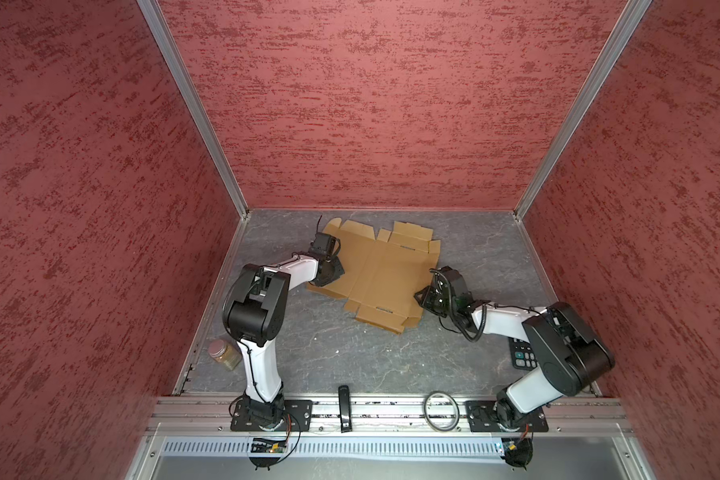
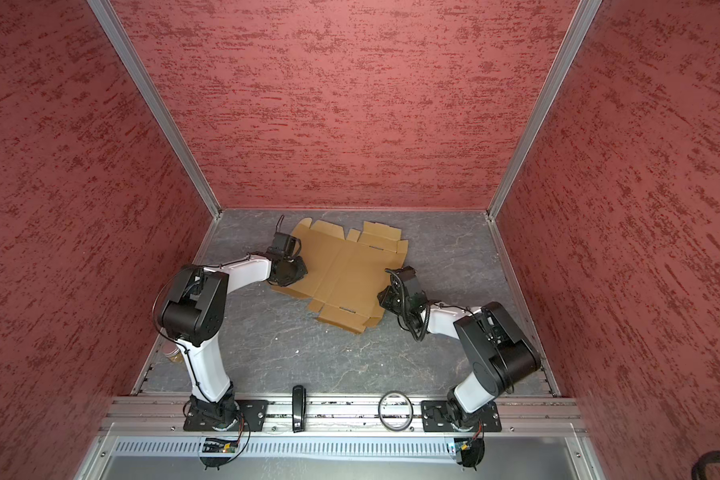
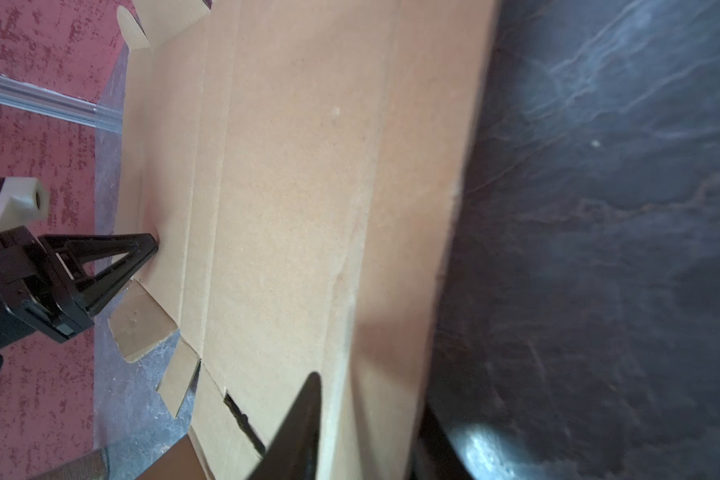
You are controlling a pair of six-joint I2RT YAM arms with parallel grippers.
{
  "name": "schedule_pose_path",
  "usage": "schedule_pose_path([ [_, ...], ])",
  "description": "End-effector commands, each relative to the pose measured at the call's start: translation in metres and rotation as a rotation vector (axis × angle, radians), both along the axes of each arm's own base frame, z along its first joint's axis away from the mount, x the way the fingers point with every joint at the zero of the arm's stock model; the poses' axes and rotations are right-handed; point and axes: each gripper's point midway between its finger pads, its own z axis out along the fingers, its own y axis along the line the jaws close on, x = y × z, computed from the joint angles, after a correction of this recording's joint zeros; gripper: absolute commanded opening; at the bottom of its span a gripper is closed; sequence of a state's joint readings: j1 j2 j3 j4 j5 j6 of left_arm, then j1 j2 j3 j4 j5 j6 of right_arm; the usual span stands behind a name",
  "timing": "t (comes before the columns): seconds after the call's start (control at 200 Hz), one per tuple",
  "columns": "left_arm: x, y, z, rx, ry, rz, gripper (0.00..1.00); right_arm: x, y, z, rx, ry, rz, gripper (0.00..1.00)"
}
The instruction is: Fold the paper box
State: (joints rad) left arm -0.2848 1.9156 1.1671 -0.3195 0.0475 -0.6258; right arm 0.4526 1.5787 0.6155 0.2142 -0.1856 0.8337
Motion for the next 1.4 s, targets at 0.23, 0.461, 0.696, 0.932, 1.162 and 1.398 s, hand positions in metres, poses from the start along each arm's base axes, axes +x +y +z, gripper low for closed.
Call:
schedule_pose_path([
  [0.23, -0.014, -0.009, 0.014, -0.053, 0.027, -0.027, 0.20, 0.010, -0.007, 0.007, -0.152, -0.016, 0.046, 0.12],
  [0.461, 0.001, 0.001, 0.055, -0.077, -0.060, -0.026, 0.34, 0.018, -0.018, 0.014, -0.312, -0.004, 0.097, 0.04],
  [0.696, 0.028, 0.005, 0.110, -0.076, -0.189, -0.125, 0.51, 0.034, -0.023, 0.035, -0.470, -0.029, 0.236, 0.01],
  [0.932, 0.061, -0.011, 0.163, -0.124, -0.353, -0.381, 0.75, 0.064, -0.020, 0.061, -0.598, -0.097, 0.411, 0.00],
  [1.162, 0.087, -0.019, 0.180, -0.170, -0.434, -0.567, 0.76, 0.099, -0.019, 0.081, -0.689, -0.182, 0.525, 0.00],
  [1.398, 0.108, -0.030, 0.164, -0.140, -0.436, -0.680, 0.76, 0.116, -0.009, 0.086, -0.724, -0.235, 0.630, 0.00],
])
